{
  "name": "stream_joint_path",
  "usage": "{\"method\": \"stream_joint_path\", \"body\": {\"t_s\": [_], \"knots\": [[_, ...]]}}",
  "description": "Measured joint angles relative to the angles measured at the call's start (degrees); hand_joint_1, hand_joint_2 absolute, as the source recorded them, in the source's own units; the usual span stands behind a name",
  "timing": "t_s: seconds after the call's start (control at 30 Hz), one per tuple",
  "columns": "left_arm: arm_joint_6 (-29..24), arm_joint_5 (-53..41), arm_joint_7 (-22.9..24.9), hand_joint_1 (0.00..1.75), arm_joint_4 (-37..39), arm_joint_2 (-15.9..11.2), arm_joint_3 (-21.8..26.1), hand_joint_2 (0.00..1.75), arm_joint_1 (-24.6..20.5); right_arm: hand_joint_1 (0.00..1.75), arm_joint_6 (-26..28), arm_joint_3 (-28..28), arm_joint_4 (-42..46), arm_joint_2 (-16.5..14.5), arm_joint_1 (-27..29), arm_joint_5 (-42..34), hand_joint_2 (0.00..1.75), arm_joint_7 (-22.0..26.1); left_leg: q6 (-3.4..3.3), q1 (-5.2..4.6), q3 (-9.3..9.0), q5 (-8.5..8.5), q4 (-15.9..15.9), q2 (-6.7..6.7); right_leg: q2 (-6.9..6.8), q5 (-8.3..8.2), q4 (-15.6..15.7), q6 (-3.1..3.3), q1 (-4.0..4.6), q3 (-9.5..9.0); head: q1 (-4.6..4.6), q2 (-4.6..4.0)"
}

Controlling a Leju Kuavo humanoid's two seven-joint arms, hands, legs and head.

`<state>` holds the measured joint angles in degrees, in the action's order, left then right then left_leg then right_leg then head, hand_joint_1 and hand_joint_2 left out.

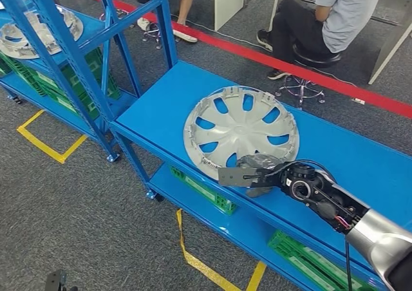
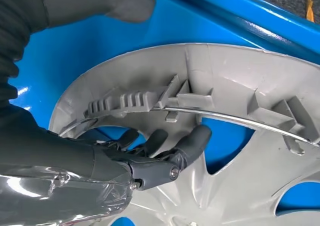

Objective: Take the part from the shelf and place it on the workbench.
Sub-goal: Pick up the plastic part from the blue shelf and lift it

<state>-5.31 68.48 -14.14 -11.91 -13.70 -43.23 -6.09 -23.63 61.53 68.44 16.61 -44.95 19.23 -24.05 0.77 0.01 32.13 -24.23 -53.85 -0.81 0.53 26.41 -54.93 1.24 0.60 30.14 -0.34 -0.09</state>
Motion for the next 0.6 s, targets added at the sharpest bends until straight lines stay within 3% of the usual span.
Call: {"method": "stream_joint_path", "body": {"t_s": [0.17,0.23,0.3,0.6], "knots": [[0.1,0.0,0.0,0.0,0.0,0.0,0.0,0.0,0.0,1.07,0.5,0.0,-0.2,0.0,0.0,0.0,1.75,0.0,0.0,0.0,-0.01,0.0,0.0,0.0,0.0,0.0,0.0,0.0,0.0,0.01,0.0,-0.01],[0.3,0.0,0.0,0.0,0.0,0.0,0.0,0.0,0.0,1.34,0.8,0.0,-0.2,0.0,0.0,0.1,1.75,0.0,0.0,0.0,-0.01,0.0,0.0,0.01,0.0,0.0,0.0,0.0,0.0,0.01,0.0,0.0],[0.7,0.0,0.0,0.0,0.0,0.0,0.0,0.0,-0.1,1.47,0.9,0.0,-0.2,0.0,0.0,0.3,1.75,-0.1,0.0,0.0,-0.01,0.0,0.0,0.01,0.0,0.0,0.0,0.0,0.0,0.01,0.01,0.01],[2.5,0.5,-0.9,0.0,0.0,0.0,0.0,0.0,-0.3,1.5,0.6,-0.1,-0.2,0.0,0.7,0.9,1.75,0.1,0.0,0.0,-0.01,0.0,0.0,0.02,0.01,0.0,0.0,0.0,0.0,0.02,0.09,0.0]]}}
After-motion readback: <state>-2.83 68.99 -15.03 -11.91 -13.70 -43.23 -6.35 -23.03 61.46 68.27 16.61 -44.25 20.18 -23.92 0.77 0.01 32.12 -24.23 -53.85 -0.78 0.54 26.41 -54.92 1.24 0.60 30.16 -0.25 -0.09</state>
